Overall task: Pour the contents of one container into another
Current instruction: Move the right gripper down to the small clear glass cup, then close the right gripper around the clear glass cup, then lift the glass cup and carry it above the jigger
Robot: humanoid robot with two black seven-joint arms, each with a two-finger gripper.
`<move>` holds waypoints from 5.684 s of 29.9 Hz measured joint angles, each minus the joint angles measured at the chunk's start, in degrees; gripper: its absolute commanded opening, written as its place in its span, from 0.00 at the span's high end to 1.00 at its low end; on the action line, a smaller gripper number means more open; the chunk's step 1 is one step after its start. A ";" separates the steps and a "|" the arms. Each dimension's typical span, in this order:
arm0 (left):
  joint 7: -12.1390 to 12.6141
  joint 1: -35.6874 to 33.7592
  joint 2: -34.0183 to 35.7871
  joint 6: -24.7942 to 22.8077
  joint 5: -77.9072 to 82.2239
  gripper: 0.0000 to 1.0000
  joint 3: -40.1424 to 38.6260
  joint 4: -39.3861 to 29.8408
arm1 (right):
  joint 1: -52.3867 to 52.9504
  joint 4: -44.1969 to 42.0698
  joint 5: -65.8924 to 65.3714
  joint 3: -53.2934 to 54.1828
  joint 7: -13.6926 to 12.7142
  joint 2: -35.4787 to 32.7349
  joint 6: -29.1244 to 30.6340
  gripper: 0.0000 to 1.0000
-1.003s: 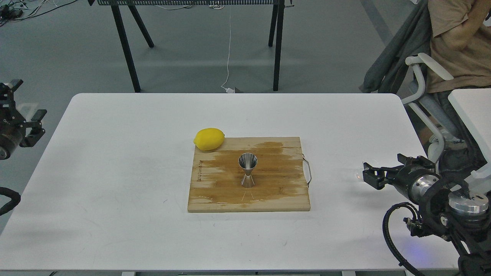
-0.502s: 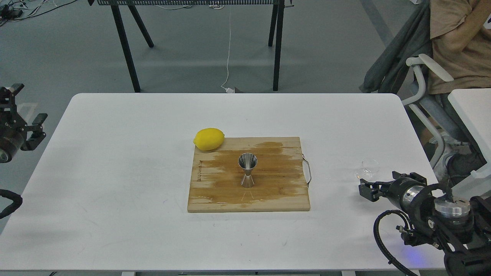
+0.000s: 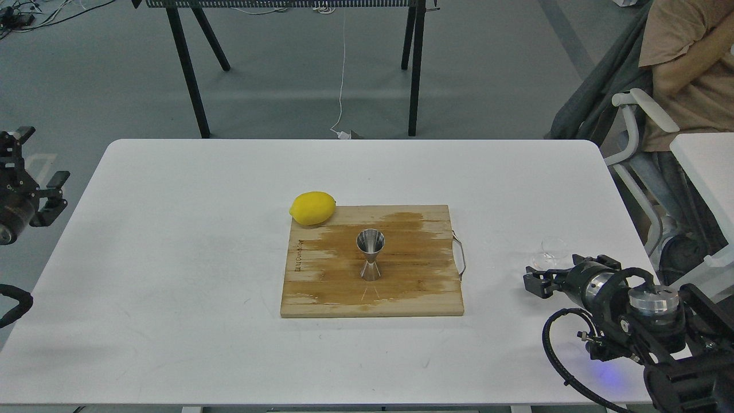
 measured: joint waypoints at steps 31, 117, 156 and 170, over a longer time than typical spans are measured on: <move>0.00 0.06 -1.29 0.00 0.26 0.01 0.09 1.41 | 1.22 -1.11 -1.67 -0.05 0.53 0.01 0.00 0.27; 0.00 0.08 -2.11 0.00 0.35 0.01 0.09 2.81 | 0.60 -0.41 -5.26 -0.58 0.69 0.63 -0.04 0.56; 0.00 0.10 -2.64 0.00 0.44 0.01 0.16 3.43 | 4.48 16.52 -20.60 -5.67 3.79 3.64 0.00 0.57; 0.00 0.11 -3.30 0.00 0.51 0.01 0.29 3.43 | 8.22 19.04 -35.84 -16.18 3.78 9.61 0.00 0.57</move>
